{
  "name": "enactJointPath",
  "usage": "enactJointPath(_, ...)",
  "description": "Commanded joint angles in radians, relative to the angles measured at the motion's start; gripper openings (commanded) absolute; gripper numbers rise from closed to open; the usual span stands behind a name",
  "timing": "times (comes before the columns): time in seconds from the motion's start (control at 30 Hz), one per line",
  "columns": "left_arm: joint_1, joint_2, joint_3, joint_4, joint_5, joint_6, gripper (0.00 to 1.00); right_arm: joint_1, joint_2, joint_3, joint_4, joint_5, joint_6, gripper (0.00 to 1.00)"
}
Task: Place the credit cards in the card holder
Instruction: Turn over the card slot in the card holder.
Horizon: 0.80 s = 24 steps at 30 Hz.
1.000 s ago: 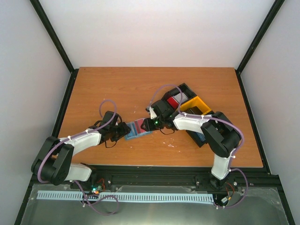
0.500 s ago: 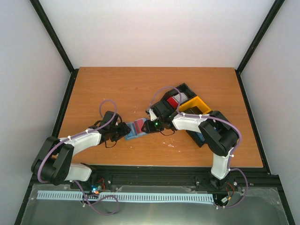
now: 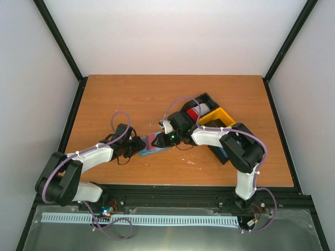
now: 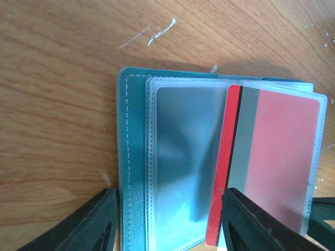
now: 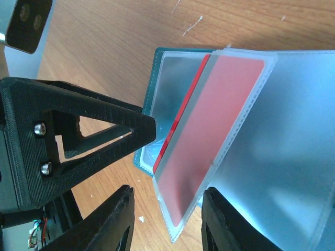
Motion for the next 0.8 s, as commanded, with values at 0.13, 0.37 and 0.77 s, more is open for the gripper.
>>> enactJointPath(0.13,0.004,0.033,0.033,-0.024,0.005,0.027,0.54,0.013,0.046,0.031,0.03,-0.05,0.015,0.31)
enactJointPath(0.37,0.004,0.065,0.043,-0.041,0.004,0.033,0.5,0.013,0.071,0.037,0.079,-0.107,0.127,0.33)
enactJointPath(0.77,0.004,0.077,0.062,-0.099,-0.043,0.02,0.5,0.016,0.04,0.084,-0.138,0.136,-0.004,0.12)
